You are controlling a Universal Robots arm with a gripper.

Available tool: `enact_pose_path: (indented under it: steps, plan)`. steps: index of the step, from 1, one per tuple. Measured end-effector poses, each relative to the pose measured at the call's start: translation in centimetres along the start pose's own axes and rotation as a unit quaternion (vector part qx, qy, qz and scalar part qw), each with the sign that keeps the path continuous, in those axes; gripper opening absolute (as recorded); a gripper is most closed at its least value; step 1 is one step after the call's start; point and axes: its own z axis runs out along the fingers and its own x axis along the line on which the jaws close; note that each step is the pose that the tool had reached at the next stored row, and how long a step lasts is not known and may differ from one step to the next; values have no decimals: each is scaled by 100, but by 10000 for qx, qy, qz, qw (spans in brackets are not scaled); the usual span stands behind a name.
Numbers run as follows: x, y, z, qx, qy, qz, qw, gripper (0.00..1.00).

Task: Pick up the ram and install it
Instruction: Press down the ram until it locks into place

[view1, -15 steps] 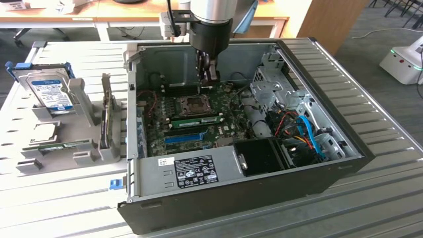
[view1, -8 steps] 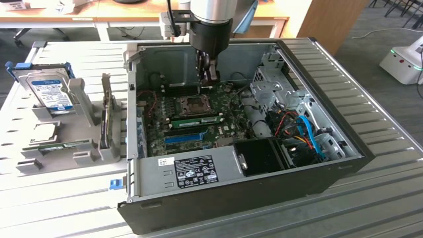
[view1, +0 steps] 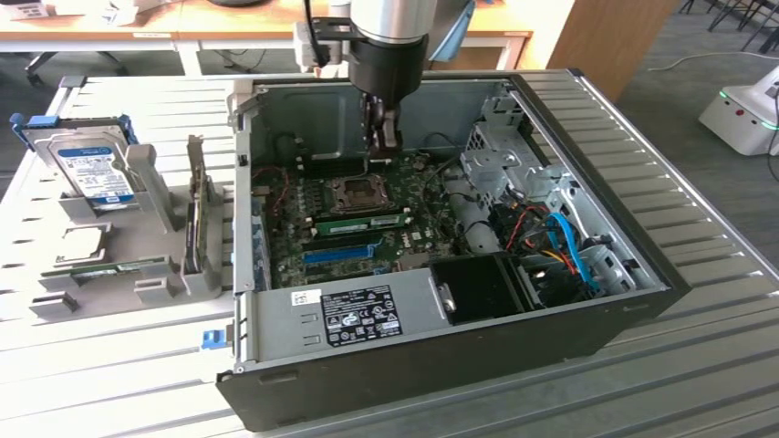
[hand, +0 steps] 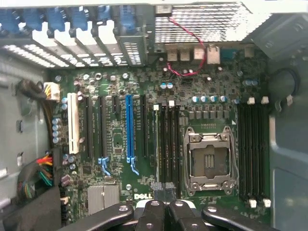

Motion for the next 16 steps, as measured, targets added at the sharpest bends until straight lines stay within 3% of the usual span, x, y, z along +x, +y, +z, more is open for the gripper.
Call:
enact_pose_path:
  steps: [4, 8, 13, 16]
  plan:
    - [0, 0, 5, 0, -2, 365, 9993, 10]
    - [0, 0, 9, 0, -4, 724, 9974, 10]
    - [0, 0, 14, 0, -8, 1177, 9930, 10]
    - [0, 0, 17, 0, -10, 1452, 9894, 10]
